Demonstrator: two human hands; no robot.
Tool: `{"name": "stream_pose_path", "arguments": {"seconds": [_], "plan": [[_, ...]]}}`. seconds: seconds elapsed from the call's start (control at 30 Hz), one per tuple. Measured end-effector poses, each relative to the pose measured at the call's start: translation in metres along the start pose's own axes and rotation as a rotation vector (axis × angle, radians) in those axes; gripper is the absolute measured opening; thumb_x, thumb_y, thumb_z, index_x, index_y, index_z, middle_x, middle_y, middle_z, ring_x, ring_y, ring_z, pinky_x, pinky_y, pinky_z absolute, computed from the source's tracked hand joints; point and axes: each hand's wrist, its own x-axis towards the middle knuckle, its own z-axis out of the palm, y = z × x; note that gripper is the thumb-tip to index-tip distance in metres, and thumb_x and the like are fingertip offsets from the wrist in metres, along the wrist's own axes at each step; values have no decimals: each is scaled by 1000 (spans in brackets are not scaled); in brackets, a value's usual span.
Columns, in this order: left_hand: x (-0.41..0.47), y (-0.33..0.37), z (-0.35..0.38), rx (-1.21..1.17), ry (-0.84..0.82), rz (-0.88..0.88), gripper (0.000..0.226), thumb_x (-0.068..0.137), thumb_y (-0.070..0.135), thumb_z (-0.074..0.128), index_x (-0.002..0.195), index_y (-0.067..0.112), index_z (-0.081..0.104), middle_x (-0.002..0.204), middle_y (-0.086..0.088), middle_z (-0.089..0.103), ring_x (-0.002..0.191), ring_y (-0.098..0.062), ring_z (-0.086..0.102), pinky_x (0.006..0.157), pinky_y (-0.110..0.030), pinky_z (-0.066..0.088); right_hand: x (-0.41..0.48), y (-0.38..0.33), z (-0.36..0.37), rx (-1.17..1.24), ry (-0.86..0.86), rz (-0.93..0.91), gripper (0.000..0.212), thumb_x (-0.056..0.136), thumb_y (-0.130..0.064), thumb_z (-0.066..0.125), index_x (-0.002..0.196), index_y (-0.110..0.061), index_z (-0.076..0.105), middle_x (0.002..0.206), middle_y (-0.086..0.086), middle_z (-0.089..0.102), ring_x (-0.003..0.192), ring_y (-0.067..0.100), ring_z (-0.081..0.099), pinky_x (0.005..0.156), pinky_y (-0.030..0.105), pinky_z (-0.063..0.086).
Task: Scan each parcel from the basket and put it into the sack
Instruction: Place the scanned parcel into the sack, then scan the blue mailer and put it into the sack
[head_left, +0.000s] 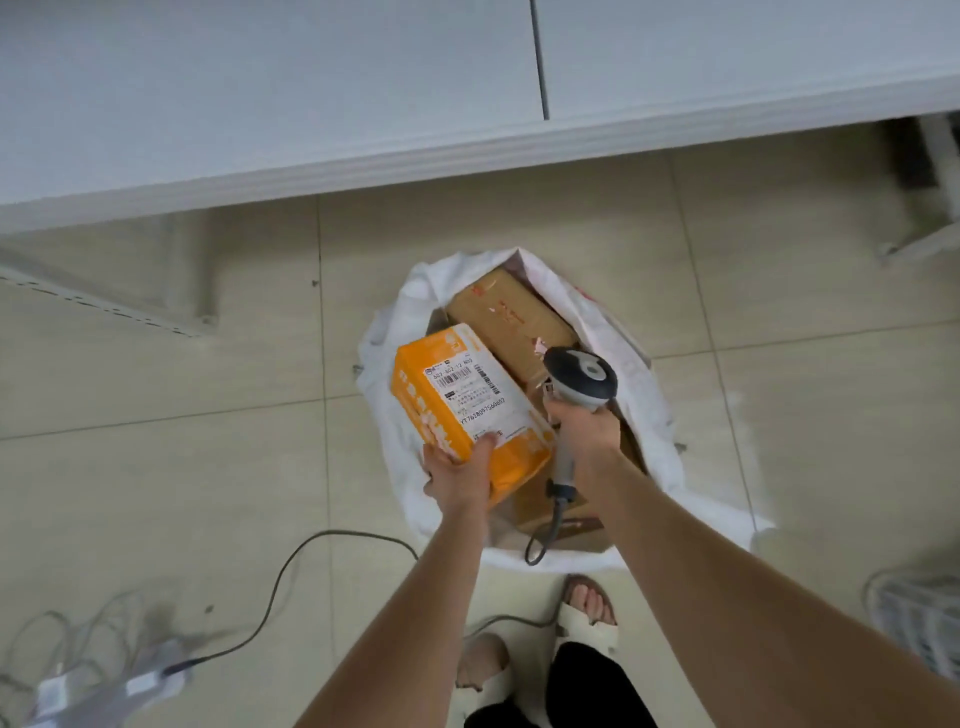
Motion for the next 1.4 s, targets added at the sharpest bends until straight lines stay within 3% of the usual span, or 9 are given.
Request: {"name": "stream_pose_path", "arguments": {"seconds": [0.17,0.27,0.43,0.53,0.63,0.73,0.87,1.03,1.4], "plan": [[-14,-5,43,-207,-275,-287,77,71,71,64,135,38,36,127,-1,60,112,-32,59,90,-51,50,14,-1,-8,22,153,-32,26,85,-19,70,108,-14,59,95,5,62,91,26,58,79,32,47],[-23,12,63,42,-536,-324,48,88,50,57,125,20,53,110,-8,70,97,-29,68,84,-49,54,21,-4,-10,-25,178,-59,22,85,-21,70,104,-18,59,103,5,66,95,26,62,82,35,53],[-12,32,34,769,-103,589,25,94,37,54,104,15,60,106,0,63,86,-13,60,52,-15,38,26,3,-13,-73,198,-28,26,87,-23,68,110,-11,60,96,5,62,79,20,56,60,25,43],[6,39,20,943,-91,707,47,90,34,62,133,28,46,140,-2,35,122,-19,44,81,-28,50,28,6,-4,-90,113,44,32,88,-27,69,114,-12,58,101,4,61,88,22,56,78,34,47],[21,37,36,1213,-352,625,50,92,31,58,140,33,44,158,-2,11,144,-28,15,111,-41,31,37,9,3,-75,13,73,26,88,-25,71,102,-18,50,104,2,55,97,23,51,90,37,43],[29,35,62,1132,-503,550,55,94,18,53,146,22,38,160,-3,12,146,-30,12,118,-44,21,46,9,6,-46,-43,41,23,86,-25,73,92,-20,51,106,6,58,97,25,53,95,42,48],[21,47,57,903,-476,489,44,94,5,47,137,16,51,148,-5,43,135,-26,41,109,-38,38,43,7,-6,11,-56,26,27,88,-22,72,106,-14,54,95,2,61,87,21,58,81,35,46],[-19,77,28,917,-292,536,34,97,11,46,128,16,59,140,-4,52,124,-23,51,93,-26,44,7,5,-37,149,-62,87,25,85,-18,74,106,-11,62,89,9,70,76,20,65,66,31,51],[-182,147,36,1135,-410,783,35,96,13,44,129,15,57,129,-7,58,106,-29,59,82,-33,50,-136,-23,-135,427,-21,-123,13,86,-3,68,77,-7,59,66,10,58,55,17,52,55,26,45]]}}
